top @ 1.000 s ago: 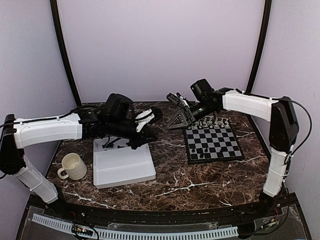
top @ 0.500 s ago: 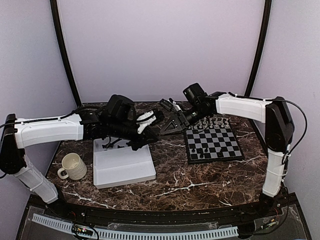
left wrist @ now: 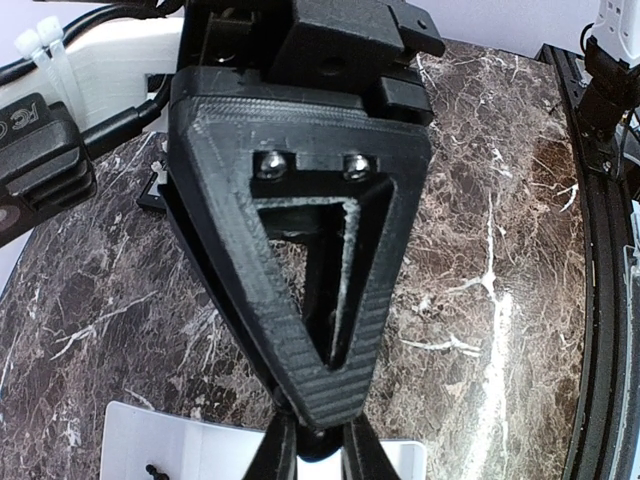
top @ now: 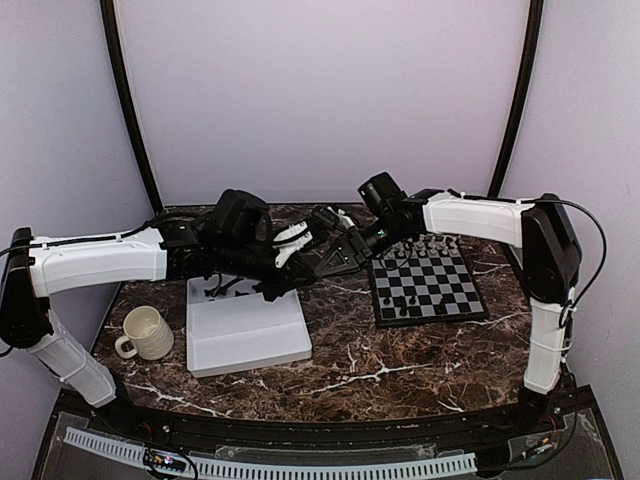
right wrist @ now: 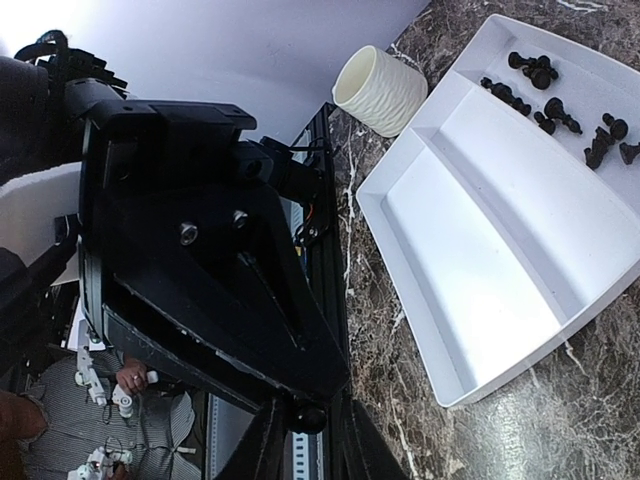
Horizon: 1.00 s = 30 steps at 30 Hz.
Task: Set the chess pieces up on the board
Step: Pass from the left arm to the right, then place the pawn at e7.
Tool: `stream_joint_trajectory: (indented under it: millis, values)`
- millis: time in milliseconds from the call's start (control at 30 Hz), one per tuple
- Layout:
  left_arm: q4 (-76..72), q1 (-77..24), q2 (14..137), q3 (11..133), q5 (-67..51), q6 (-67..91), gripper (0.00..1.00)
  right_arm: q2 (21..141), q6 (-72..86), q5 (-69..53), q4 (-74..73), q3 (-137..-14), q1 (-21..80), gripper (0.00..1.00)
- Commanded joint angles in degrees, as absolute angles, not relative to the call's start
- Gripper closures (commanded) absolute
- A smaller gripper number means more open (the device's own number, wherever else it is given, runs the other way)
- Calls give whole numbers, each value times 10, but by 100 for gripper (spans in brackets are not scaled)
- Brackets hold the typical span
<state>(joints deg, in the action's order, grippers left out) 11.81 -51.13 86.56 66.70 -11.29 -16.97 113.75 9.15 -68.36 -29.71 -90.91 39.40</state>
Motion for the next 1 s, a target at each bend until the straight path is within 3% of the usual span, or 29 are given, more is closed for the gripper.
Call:
stream_joint_trajectory:
  millis: [0,267,367,533,700,767,800,867,967]
  values:
    - [109,-515,867,679,-116,-179,90,1145,111,-710,-267,-921,400,83]
    - [108,-515,868,677,-114,-181,90,1147,128,-735,-239,-911,400,100]
    - [105,-515,868,674,-109,-180,88,1139,100,-731,-244,-912,400,100]
    - [87,-515,858,660,-73,-177,66,1127,35,-693,-299,-932,393,100]
    - [50,-515,805,626,9,-162,51,1103,-43,-590,-359,-934,375,100]
    - [19,-514,777,606,41,-159,39,1083,-78,-527,-378,-920,365,100]
    - [-8,-514,769,599,55,-157,23,1070,-97,-492,-386,-909,360,100]
    - [-51,-514,749,580,105,-150,4,1038,-121,-425,-384,-874,348,100]
    - [-72,-504,751,582,162,-141,1,980,-151,-328,-368,-810,321,100]
